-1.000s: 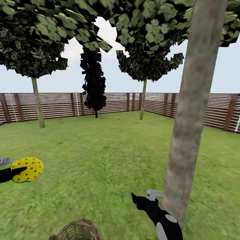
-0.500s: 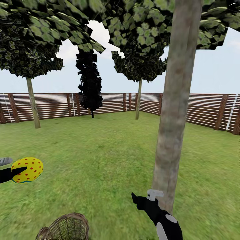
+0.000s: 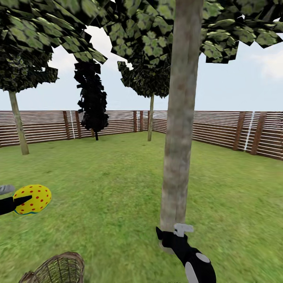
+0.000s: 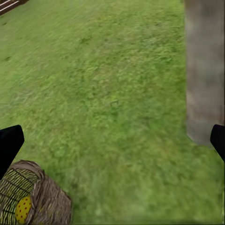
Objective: Take the three Easter eggs out of the wicker basket on the lawn in the garden, then place them on the lawn next to a single tree (choose any tree) so that all three eggs are next to the same tree and none are left in the basket.
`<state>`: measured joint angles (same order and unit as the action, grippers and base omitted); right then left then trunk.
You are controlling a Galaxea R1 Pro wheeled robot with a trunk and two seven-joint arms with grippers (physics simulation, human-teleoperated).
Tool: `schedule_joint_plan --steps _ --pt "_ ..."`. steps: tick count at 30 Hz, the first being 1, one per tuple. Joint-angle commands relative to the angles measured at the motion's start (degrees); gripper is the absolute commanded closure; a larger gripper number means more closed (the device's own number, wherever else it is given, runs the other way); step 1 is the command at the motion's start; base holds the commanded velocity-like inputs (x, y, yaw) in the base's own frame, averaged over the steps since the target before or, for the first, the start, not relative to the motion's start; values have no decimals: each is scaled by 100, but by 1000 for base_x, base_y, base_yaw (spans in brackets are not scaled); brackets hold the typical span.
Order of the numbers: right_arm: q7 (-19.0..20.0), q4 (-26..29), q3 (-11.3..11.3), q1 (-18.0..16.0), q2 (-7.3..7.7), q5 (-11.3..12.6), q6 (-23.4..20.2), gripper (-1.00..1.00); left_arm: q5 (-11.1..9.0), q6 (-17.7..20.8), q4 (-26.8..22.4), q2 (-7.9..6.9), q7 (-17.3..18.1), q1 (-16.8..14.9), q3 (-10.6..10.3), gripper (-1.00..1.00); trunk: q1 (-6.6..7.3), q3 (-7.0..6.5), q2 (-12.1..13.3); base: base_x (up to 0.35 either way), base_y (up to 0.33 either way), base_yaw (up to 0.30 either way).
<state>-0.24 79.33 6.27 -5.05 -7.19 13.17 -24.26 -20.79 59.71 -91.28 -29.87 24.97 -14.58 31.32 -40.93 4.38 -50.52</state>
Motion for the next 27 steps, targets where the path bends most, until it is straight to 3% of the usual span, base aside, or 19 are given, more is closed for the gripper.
schedule_joint_plan --steps 1,11,15,23,27 --pt "-3 5 -2 -5 -1 27 -27 -100 37 29 -4 -1 51 -7 8 100 -1 4 -7 -14 -90 -246" --pt "-1 4 -11 -5 46 34 -32 -100 40 29 -4 -1 51 -10 6 100 -1 -51 -7 -2 -170 -242" --pt "336 4 -46 -5 133 26 -46 -100 40 29 -4 -1 51 -10 3 100 -1 -71 -7 0 -272 -223" --pt "404 4 -56 -5 148 10 -66 -100 46 29 -4 -1 51 -10 -19 100 -1 -70 -7 0 -274 -37" --pt "430 4 -281 -6 148 13 -91 -100 52 29 -4 -1 51 -10 -20 100 -1 -49 -7 -36 -274 -1"
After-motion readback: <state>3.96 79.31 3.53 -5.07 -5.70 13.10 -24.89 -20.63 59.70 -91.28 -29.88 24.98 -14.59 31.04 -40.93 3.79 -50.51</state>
